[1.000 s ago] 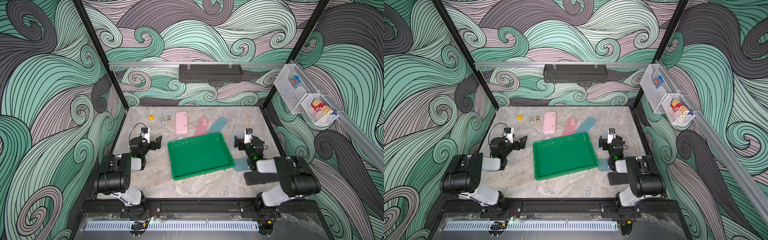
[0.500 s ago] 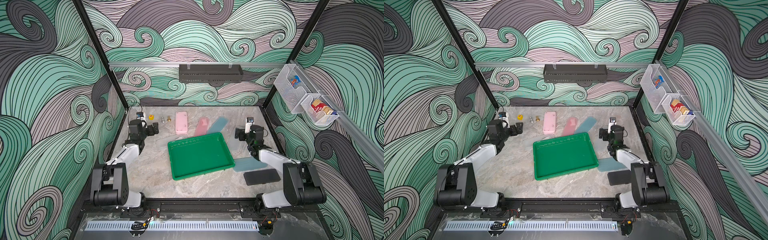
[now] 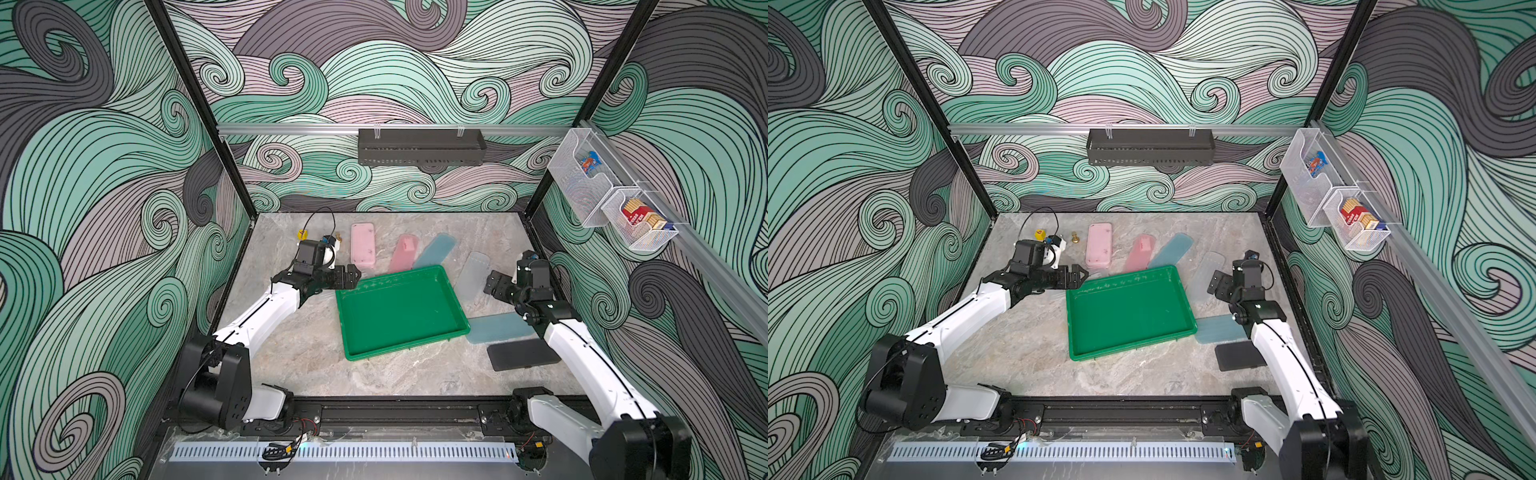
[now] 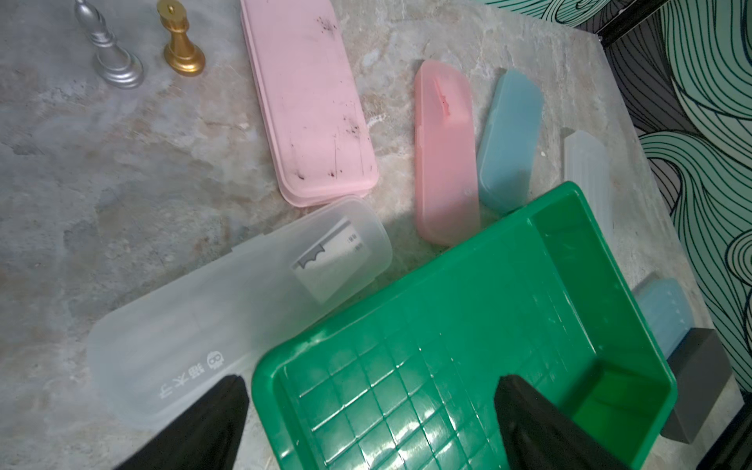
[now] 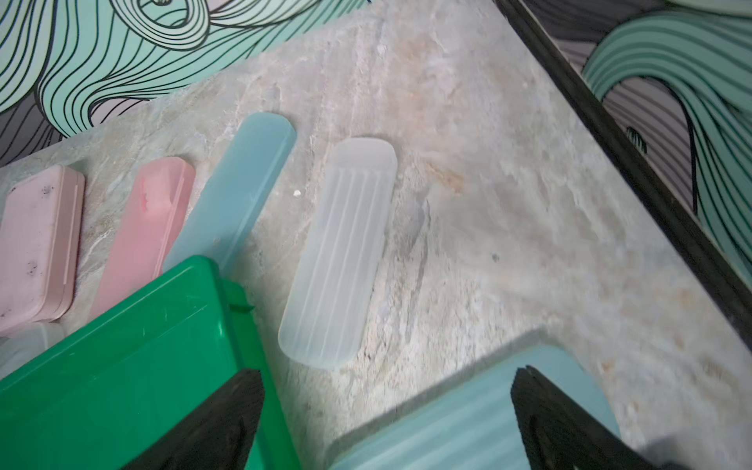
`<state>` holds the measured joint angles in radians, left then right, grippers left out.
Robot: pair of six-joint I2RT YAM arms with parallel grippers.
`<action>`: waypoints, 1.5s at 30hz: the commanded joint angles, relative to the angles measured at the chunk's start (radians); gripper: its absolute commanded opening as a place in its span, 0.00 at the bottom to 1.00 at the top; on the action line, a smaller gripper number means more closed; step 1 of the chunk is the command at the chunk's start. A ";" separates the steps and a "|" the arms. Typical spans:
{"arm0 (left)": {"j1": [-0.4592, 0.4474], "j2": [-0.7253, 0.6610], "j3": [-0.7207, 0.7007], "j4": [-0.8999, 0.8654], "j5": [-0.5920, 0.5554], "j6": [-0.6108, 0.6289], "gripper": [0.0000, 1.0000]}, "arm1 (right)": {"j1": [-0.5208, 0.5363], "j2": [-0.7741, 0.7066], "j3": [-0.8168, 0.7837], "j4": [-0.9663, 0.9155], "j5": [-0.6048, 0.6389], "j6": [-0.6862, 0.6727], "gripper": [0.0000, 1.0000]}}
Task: Put the pencil case into the storage box
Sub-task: Pick up the pencil case from the center of the board.
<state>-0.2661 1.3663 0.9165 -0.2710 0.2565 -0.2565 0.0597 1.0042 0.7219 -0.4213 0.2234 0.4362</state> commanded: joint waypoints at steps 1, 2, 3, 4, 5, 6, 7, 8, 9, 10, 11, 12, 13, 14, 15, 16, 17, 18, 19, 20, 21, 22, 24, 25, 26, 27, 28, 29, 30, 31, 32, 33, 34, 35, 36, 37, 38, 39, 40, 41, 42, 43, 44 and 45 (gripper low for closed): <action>-0.017 -0.056 -0.025 -0.033 0.028 0.002 0.99 | -0.014 -0.089 -0.034 -0.112 -0.026 0.203 0.99; -0.022 -0.065 -0.034 -0.031 0.023 0.001 0.99 | -0.020 -0.115 -0.044 -0.124 -0.042 0.224 0.99; -0.024 -0.072 -0.043 -0.027 0.022 -0.003 0.99 | -0.021 -0.134 -0.044 -0.153 -0.045 0.249 0.99; -0.025 -0.078 -0.049 -0.021 0.021 -0.006 0.99 | -0.021 -0.140 -0.036 -0.189 -0.041 0.276 0.99; -0.025 -0.082 -0.053 -0.022 0.019 -0.012 0.99 | -0.021 -0.140 -0.016 -0.248 -0.029 0.308 0.99; -0.026 -0.085 -0.054 -0.025 0.018 -0.019 0.99 | -0.023 -0.130 0.009 -0.314 -0.022 0.337 0.99; -0.027 -0.087 -0.054 -0.027 0.019 -0.021 0.99 | -0.023 -0.117 0.031 -0.369 -0.016 0.358 0.99; -0.028 -0.089 -0.054 -0.031 0.017 -0.025 0.99 | -0.023 -0.102 0.051 -0.420 -0.012 0.381 0.99; -0.030 -0.090 -0.055 -0.028 0.018 -0.032 0.99 | -0.023 -0.091 0.062 -0.463 -0.001 0.401 0.99; -0.031 -0.091 -0.058 -0.028 0.021 -0.037 0.99 | -0.024 -0.083 0.066 -0.494 0.011 0.420 0.99; -0.033 -0.090 -0.060 -0.026 0.028 -0.039 0.99 | -0.028 -0.074 0.065 -0.522 0.021 0.435 0.99; -0.034 -0.091 -0.065 -0.027 0.032 -0.042 0.99 | -0.032 -0.066 0.061 -0.549 0.033 0.451 0.99; -0.036 -0.091 -0.068 -0.027 0.032 -0.043 0.99 | -0.036 -0.061 0.056 -0.571 0.040 0.471 0.99; -0.039 -0.090 -0.073 -0.027 0.030 -0.044 0.99 | -0.043 -0.057 0.047 -0.586 0.031 0.490 0.99; -0.041 -0.088 -0.079 -0.028 0.029 -0.046 0.99 | -0.053 -0.051 0.037 -0.596 0.020 0.505 0.99; -0.043 -0.087 -0.083 -0.026 0.029 -0.049 0.99 | -0.060 -0.050 0.028 -0.601 0.004 0.519 0.99; -0.045 -0.082 -0.087 -0.026 0.029 -0.048 0.99 | -0.069 -0.049 0.017 -0.602 -0.012 0.531 0.99; -0.046 -0.078 -0.090 -0.025 0.027 -0.048 0.99 | -0.075 -0.046 0.008 -0.603 -0.017 0.541 0.99; -0.048 -0.072 -0.093 -0.023 0.027 -0.050 0.99 | -0.078 -0.041 0.000 -0.604 -0.019 0.548 0.99; -0.050 -0.066 -0.093 -0.021 0.028 -0.050 0.99 | -0.081 -0.035 -0.007 -0.604 -0.019 0.554 0.99; -0.050 -0.058 -0.092 -0.023 0.029 -0.051 0.99 | -0.086 -0.027 -0.014 -0.608 -0.027 0.561 0.99; -0.051 -0.053 -0.090 -0.028 0.029 -0.053 0.99 | -0.093 -0.020 -0.021 -0.611 -0.040 0.567 0.99; -0.054 -0.044 -0.088 -0.034 0.026 -0.052 0.99 | -0.102 -0.008 -0.037 -0.610 -0.055 0.577 0.99; -0.055 -0.041 -0.089 -0.033 0.024 -0.052 0.99 | -0.103 -0.002 -0.040 -0.612 -0.049 0.579 0.99; -0.056 -0.041 -0.087 -0.034 0.021 -0.052 0.99 | -0.104 0.004 -0.046 -0.611 -0.038 0.579 0.99; -0.056 -0.040 -0.087 -0.034 0.021 -0.052 0.99 | -0.106 0.009 -0.053 -0.611 -0.031 0.579 0.99; -0.056 -0.041 -0.087 -0.034 0.021 -0.052 0.99 | -0.106 0.012 -0.058 -0.610 -0.028 0.581 0.99; -0.056 -0.042 -0.087 -0.034 0.021 -0.053 0.99 | -0.110 0.014 -0.068 -0.609 -0.024 0.584 0.99; -0.055 -0.044 -0.088 -0.034 0.020 -0.053 0.99 | -0.113 0.016 -0.077 -0.608 -0.019 0.586 0.99; -0.056 -0.044 -0.089 -0.031 0.020 -0.052 0.99 | -0.117 0.018 -0.083 -0.607 -0.012 0.588 0.99; -0.056 -0.042 -0.087 -0.034 0.020 -0.053 0.99 | -0.120 0.020 -0.088 -0.608 -0.001 0.586 0.99; -0.057 -0.041 -0.087 -0.033 0.020 -0.052 0.99 | -0.123 0.022 -0.090 -0.607 0.007 0.583 0.99; -0.058 -0.040 -0.087 -0.033 0.019 -0.053 0.99 | -0.123 0.022 -0.093 -0.602 0.011 0.577 0.99; -0.058 -0.038 -0.087 -0.033 0.019 -0.053 0.99 | -0.124 0.022 -0.094 -0.595 0.011 0.575 0.99; -0.058 -0.038 -0.087 -0.034 0.020 -0.053 0.99 | -0.125 0.021 -0.099 -0.585 0.008 0.568 0.99; -0.058 -0.038 -0.087 -0.033 0.020 -0.053 0.99 | -0.125 0.019 -0.103 -0.574 0.003 0.564 0.99; -0.058 -0.036 -0.087 -0.035 0.020 -0.052 0.99 | -0.126 0.020 -0.109 -0.565 -0.001 0.564 0.99; -0.058 -0.036 -0.087 -0.037 0.019 -0.051 0.99 | -0.126 0.022 -0.114 -0.555 -0.005 0.564 0.99; -0.058 -0.037 -0.087 -0.037 0.018 -0.052 0.99 | -0.127 0.024 -0.123 -0.538 -0.013 0.560 0.99; -0.058 -0.039 -0.088 -0.038 0.017 -0.051 0.99 | -0.129 0.028 -0.133 -0.522 -0.018 0.558 0.99; -0.058 -0.040 -0.090 -0.038 0.015 -0.050 0.99 | -0.130 0.035 -0.141 -0.510 -0.023 0.555 0.99; -0.058 -0.041 -0.090 -0.040 0.013 -0.048 0.99 | -0.133 0.045 -0.146 -0.496 -0.032 0.549 0.99; -0.059 -0.044 -0.092 -0.042 0.010 -0.046 0.99 | -0.134 0.055 -0.154 -0.481 -0.040 0.544 0.99; -0.059 -0.044 -0.092 -0.042 0.008 -0.047 0.99 | -0.135 0.068 -0.156 -0.474 -0.047 0.540 0.99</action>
<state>-0.3172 1.3205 0.8204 -0.2932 0.2726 -0.3054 -0.0681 1.0496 0.5804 -0.9375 0.1978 0.9943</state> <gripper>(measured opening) 0.987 0.992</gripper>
